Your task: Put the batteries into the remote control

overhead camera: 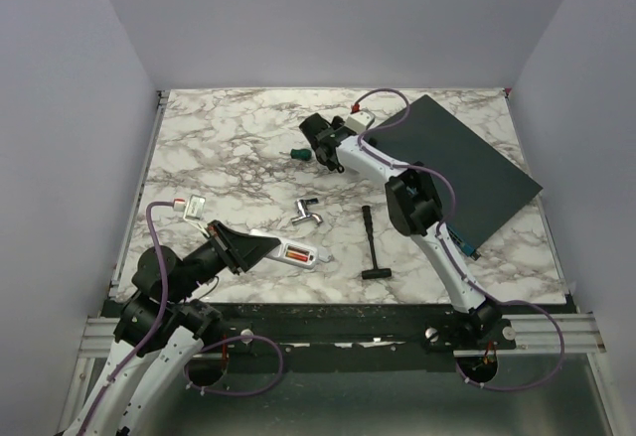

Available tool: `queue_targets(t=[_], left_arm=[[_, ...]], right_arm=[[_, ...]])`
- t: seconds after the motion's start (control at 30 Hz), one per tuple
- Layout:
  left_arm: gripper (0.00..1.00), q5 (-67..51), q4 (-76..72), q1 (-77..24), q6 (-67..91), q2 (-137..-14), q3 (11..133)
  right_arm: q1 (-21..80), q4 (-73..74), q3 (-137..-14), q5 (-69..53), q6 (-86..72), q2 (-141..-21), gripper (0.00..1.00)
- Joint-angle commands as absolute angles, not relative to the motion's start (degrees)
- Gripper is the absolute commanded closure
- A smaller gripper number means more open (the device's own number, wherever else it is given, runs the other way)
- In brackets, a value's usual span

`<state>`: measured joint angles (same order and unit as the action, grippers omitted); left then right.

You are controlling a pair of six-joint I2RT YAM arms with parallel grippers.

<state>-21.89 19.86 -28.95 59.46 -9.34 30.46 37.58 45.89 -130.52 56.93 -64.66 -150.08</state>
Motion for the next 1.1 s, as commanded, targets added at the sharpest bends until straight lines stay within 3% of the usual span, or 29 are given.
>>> queue_targets(t=[0.0, 0.4, 0.73, 0.97, 1.07], left_arm=[[1.0, -22.0, 18.6, -28.7, 59.1, -9.7, 32.3], [1.0, -21.5, 19.7, -28.7, 58.5, -9.4, 32.9], [1.0, -21.1, 20.7, -28.7, 58.3, -8.7, 33.0], [1.0, -20.8, 21.3, -28.7, 58.2, -8.6, 32.9], [1.0, -20.7, 21.2, -28.7, 58.3, -8.7, 32.9]], right_arm=[[35.3, 45.5, -132.0, 55.3, -65.6, -154.2, 0.04], [34.2, 45.6, -132.5, 54.0, -65.5, -154.7, 0.13], [33.6, 43.6, -128.5, 53.4, -65.9, -152.6, 0.28], [33.5, 41.4, -125.2, 53.6, -65.8, -150.8, 0.48], [33.6, 41.3, -124.9, 53.6, -66.0, -150.7, 0.51]])
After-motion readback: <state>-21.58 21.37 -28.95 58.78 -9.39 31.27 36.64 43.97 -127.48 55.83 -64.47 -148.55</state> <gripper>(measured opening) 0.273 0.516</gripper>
